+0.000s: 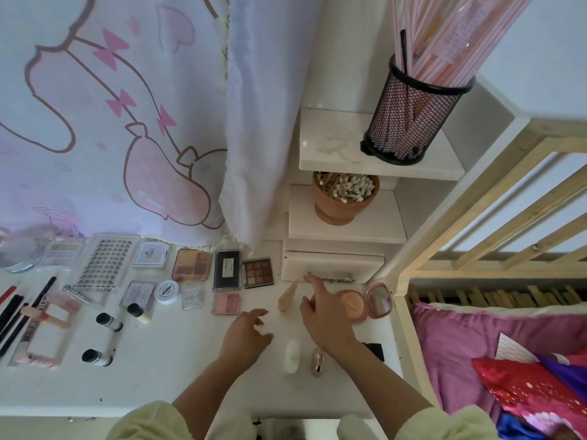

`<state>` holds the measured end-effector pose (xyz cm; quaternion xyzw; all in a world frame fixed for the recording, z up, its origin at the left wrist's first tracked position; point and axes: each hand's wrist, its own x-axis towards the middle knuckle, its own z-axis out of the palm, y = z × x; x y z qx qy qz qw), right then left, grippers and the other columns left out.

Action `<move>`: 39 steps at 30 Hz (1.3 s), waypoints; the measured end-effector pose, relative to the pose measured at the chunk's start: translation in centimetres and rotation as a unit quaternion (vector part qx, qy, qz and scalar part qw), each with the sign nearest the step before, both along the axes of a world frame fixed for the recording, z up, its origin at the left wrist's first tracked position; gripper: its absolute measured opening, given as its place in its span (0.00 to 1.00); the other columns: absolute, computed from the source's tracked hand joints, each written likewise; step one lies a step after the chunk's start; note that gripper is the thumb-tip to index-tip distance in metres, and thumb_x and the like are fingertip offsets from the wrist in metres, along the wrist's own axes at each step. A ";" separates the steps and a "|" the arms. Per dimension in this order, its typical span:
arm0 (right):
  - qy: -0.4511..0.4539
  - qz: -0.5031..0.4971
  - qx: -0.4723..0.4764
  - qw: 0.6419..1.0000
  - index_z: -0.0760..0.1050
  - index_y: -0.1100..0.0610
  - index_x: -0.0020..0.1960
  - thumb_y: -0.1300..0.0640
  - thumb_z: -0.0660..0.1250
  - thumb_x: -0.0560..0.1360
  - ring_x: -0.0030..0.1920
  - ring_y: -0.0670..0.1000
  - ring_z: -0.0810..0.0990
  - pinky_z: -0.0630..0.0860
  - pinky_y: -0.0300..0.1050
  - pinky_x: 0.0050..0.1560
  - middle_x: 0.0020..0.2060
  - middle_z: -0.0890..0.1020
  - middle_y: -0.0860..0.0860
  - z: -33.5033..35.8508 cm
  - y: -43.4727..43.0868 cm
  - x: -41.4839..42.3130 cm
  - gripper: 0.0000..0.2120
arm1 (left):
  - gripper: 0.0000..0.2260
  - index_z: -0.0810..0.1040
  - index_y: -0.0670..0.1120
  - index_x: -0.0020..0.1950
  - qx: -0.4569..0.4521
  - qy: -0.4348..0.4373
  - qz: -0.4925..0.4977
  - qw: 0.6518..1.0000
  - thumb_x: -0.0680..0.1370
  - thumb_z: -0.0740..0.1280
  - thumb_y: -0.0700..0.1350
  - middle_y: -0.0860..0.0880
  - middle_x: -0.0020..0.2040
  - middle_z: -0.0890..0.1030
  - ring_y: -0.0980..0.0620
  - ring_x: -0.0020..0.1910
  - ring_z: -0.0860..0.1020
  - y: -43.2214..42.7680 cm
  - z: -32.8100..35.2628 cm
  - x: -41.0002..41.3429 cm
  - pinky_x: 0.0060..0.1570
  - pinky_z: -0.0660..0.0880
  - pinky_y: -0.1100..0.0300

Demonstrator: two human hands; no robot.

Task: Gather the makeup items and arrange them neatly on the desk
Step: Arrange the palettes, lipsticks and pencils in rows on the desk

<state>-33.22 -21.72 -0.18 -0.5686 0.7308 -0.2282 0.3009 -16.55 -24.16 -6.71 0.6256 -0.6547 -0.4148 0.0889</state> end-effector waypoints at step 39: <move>-0.276 -0.083 -0.029 0.957 0.83 0.50 0.42 0.66 0.67 0.76 0.30 0.46 0.78 0.77 0.38 0.34 0.30 0.83 0.49 4.4 1.2 -1.1 0.12 | 0.15 0.77 0.40 0.60 0.264 0.460 0.181 0.828 0.76 0.67 0.45 0.40 0.53 0.83 0.41 0.54 0.82 -0.9 7.2 1.0 0.53 0.79 0.48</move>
